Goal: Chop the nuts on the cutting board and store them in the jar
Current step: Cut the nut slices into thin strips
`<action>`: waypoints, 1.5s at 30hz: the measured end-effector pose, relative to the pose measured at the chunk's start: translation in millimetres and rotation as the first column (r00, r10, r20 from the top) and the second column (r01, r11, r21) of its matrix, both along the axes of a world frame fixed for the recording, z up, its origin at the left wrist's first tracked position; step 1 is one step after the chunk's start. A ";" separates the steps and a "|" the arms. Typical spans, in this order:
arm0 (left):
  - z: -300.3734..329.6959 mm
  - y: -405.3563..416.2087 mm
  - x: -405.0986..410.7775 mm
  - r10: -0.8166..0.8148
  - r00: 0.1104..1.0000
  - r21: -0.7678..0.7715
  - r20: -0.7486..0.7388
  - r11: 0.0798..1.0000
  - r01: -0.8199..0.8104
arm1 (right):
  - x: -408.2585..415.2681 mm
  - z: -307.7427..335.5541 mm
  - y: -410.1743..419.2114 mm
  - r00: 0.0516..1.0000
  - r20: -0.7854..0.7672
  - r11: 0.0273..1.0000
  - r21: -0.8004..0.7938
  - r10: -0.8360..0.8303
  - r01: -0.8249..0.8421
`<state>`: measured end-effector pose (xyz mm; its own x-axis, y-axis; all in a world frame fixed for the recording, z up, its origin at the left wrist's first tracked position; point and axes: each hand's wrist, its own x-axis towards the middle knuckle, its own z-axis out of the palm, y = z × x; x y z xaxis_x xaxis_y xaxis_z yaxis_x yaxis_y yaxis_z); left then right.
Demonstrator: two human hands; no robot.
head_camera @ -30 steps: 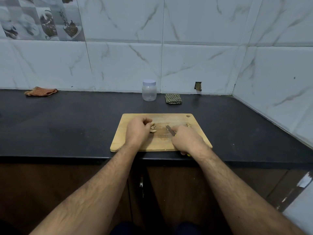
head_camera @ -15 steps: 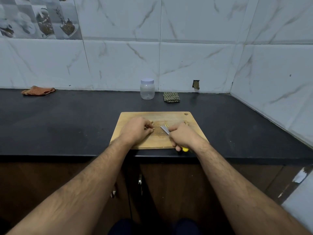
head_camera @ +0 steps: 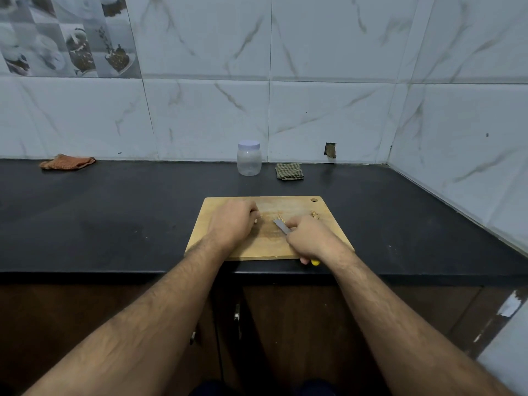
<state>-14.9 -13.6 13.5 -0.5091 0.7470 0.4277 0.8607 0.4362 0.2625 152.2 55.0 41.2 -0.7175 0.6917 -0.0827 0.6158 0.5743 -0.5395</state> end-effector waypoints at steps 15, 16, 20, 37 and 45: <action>1.2 19.8 7.4 0.111 0.817 -0.019 0.566 0.992 -0.122 | -0.9 -6.6 -3.7 0.997 0.066 0.979 0.205 -0.027 0.013; 1.0 18.4 6.6 0.103 0.811 -0.013 0.576 0.993 -0.116 | -0.5 -6.6 -3.6 0.997 0.073 0.977 0.212 -0.027 0.011; 3.0 15.9 2.0 0.061 0.784 -0.055 0.617 0.998 -0.035 | -1.9 -4.3 -5.8 0.995 0.093 0.982 0.190 -0.027 0.009; 2.3 21.6 4.5 0.050 0.916 -0.146 0.397 0.989 0.009 | -4.0 -1.1 -23.7 0.999 0.044 0.976 0.215 0.004 -0.014; 5.2 21.6 -2.6 -0.025 0.955 -0.245 0.296 0.964 0.101 | -10.0 -3.3 -27.4 0.998 0.057 0.973 0.232 -0.008 -0.006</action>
